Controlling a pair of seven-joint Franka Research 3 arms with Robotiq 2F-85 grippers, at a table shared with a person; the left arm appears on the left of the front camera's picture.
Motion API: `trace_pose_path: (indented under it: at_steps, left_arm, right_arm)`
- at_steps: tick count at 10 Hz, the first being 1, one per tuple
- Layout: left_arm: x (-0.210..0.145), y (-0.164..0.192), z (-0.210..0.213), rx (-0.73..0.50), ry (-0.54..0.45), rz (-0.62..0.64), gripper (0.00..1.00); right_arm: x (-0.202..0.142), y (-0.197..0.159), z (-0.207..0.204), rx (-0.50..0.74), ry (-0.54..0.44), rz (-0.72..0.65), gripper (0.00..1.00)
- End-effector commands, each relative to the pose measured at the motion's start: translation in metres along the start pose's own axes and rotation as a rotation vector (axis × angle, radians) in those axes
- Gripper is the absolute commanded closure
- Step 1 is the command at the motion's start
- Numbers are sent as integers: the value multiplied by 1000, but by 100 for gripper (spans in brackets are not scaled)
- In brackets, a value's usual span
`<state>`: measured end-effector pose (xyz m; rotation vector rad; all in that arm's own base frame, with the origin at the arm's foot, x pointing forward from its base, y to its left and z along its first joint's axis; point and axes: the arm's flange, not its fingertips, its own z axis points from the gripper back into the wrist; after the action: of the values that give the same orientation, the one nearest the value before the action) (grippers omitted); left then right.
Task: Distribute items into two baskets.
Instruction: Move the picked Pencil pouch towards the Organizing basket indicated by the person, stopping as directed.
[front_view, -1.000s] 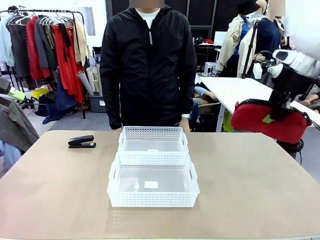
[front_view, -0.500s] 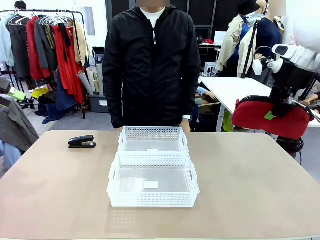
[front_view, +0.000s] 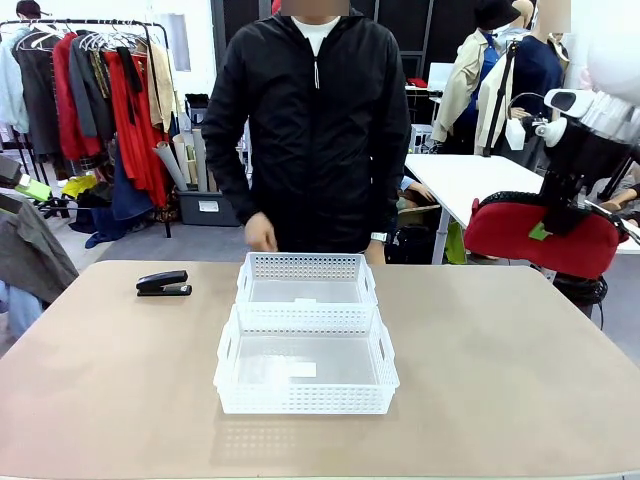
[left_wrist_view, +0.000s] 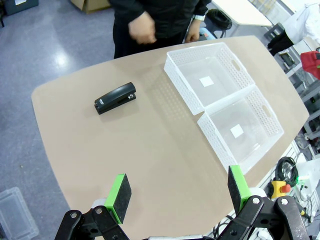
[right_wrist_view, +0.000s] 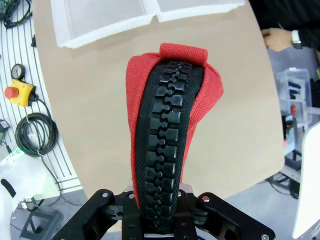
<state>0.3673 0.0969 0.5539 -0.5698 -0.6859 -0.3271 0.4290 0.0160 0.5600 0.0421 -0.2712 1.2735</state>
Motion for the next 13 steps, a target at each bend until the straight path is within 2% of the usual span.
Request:
trace_pose_path:
  at_steps: [1, 13]
  left_arm:
    - [0, -1, 0, -5, -2, -1, 0]
    - [0, -1, 0, -5, -2, -1, 0]
  right_arm:
    - [-1, 1, 0, -4, -15, -7, 100]
    - [-1, 1, 0, -4, -15, -7, 100]
